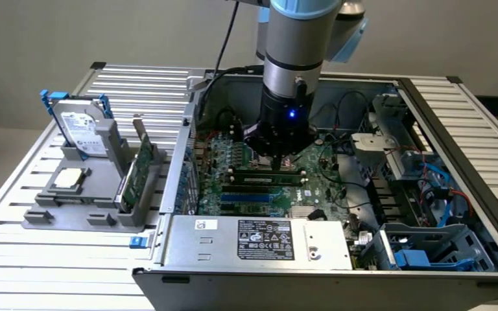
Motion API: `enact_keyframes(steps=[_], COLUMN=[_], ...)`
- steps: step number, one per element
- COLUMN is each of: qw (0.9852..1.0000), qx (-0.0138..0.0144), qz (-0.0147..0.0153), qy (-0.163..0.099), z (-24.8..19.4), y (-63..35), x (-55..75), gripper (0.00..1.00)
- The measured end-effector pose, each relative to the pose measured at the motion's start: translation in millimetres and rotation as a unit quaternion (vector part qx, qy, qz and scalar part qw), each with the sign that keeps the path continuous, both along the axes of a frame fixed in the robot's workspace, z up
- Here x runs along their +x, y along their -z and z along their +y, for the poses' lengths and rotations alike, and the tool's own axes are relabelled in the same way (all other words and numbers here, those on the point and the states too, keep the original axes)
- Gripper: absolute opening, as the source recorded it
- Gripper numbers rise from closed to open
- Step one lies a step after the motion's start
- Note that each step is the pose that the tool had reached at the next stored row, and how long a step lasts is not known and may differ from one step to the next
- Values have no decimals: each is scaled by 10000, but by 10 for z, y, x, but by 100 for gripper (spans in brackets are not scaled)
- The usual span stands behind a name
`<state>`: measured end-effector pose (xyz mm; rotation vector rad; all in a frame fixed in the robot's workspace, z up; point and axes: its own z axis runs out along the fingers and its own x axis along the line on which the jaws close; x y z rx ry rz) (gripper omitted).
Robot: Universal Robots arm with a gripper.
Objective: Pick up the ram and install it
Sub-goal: 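Press down the ram until it locks into place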
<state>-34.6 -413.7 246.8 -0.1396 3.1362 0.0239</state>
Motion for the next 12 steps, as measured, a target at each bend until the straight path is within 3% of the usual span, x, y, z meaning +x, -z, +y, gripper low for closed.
enact_keyframes(steps=[5,12], qw=[9992,9991], qx=[-1,0], qz=[3,5], qy=[412,413], z=[0,0], y=[6,7], x=[0,0], gripper=[11,11])
